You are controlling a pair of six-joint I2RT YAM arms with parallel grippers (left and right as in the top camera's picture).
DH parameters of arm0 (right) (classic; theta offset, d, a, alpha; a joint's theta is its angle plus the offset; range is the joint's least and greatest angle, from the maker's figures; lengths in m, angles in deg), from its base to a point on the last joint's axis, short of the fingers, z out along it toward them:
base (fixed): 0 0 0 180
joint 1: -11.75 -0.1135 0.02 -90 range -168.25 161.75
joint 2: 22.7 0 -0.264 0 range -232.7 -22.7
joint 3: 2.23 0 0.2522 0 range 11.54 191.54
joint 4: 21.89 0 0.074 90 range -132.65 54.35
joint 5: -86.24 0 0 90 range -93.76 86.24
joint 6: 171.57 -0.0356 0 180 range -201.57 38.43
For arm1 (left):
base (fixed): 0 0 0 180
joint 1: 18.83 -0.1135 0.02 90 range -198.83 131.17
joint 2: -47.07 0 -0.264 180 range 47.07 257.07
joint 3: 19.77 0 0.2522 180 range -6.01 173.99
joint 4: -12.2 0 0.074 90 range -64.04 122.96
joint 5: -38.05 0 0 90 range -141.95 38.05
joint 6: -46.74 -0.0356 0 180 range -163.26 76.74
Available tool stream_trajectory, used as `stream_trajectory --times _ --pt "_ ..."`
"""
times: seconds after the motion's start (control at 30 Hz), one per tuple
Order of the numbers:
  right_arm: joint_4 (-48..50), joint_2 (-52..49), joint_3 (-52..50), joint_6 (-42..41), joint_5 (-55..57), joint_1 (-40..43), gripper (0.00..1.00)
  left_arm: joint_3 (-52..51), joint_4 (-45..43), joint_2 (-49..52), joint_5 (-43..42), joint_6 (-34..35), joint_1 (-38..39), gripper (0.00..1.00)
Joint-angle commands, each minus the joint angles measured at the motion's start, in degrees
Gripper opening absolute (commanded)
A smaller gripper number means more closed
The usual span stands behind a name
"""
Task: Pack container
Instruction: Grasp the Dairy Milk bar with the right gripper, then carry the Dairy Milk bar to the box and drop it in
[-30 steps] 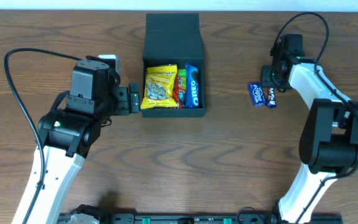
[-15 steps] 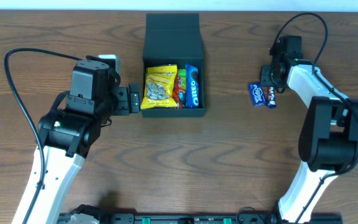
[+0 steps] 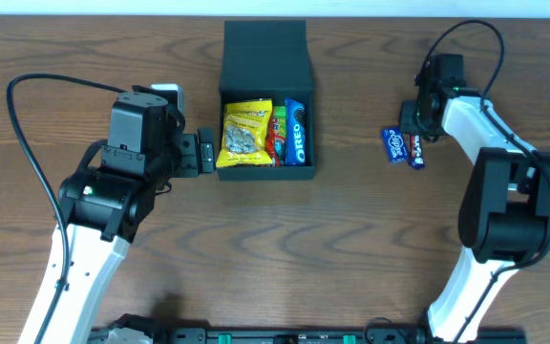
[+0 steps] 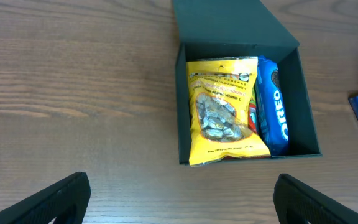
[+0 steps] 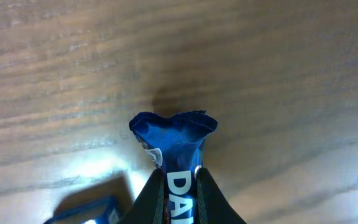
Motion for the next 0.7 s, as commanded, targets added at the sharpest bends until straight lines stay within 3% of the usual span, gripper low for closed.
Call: stream_trajectory --times 0.0,0.13,0.3,0.5,0.67 --pt "-3.1 -0.6 5.8 -1.2 -0.7 -0.6 0.01 1.1 -0.2 0.3 -0.2 -1.0 -0.1 0.95" --pt "-11.9 -0.6 15.4 -2.8 -2.2 -3.2 0.01 1.1 -0.1 0.3 -0.2 -1.0 -0.1 0.95" --pt "-19.2 -0.6 25.1 -8.9 -12.0 -9.4 0.01 1.1 0.1 0.3 -0.2 -1.0 -0.1 0.95" --pt "-19.5 -0.6 26.0 -20.3 -13.9 -19.7 0.01 1.1 1.0 0.3 -0.2 -0.8 -0.1 0.95" --pt "-18.2 -0.6 26.0 -24.6 -12.5 -26.2 0.01 1.1 2.5 0.3 -0.2 -0.8 -0.1 0.95"
